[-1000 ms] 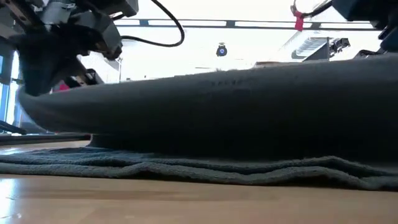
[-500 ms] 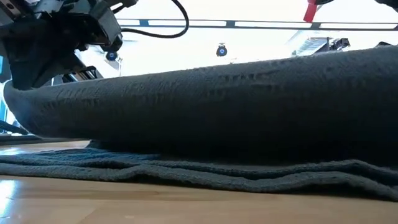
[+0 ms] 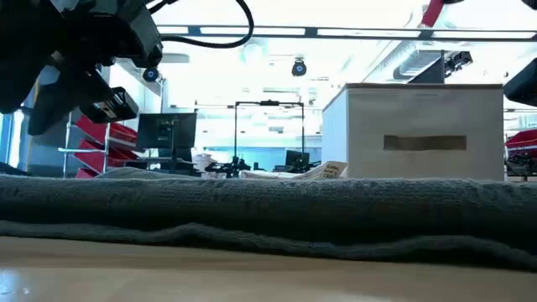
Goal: Fold towel
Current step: Fold the gray towel
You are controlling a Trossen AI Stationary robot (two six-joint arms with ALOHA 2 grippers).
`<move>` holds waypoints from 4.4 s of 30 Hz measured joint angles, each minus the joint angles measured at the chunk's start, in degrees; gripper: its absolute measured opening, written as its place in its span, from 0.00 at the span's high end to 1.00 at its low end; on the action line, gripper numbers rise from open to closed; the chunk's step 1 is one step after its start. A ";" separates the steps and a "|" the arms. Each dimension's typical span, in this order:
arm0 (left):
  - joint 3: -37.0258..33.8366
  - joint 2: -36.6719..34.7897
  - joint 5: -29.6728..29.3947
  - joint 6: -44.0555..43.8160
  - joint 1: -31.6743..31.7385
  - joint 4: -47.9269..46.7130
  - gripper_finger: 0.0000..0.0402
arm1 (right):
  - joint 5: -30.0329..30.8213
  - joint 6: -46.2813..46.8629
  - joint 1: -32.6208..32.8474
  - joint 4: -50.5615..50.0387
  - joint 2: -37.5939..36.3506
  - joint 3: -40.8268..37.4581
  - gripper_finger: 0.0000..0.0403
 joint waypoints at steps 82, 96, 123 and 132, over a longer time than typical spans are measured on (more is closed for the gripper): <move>-1.22 -36.25 -19.83 7.45 6.50 -9.33 1.00 | 21.41 55.08 -17.52 -23.37 2.72 10.41 1.00; -7.67 -37.82 -19.61 8.48 6.37 -7.42 1.00 | 22.58 63.26 -18.14 -21.35 4.60 6.58 0.56; -9.92 -37.81 -19.37 4.66 6.36 -0.84 1.00 | 17.10 65.65 -17.13 -6.17 12.93 -1.20 0.69; -15.89 -37.45 -19.40 5.68 6.36 5.70 1.00 | 20.61 64.89 -16.97 -15.23 4.05 -0.87 0.96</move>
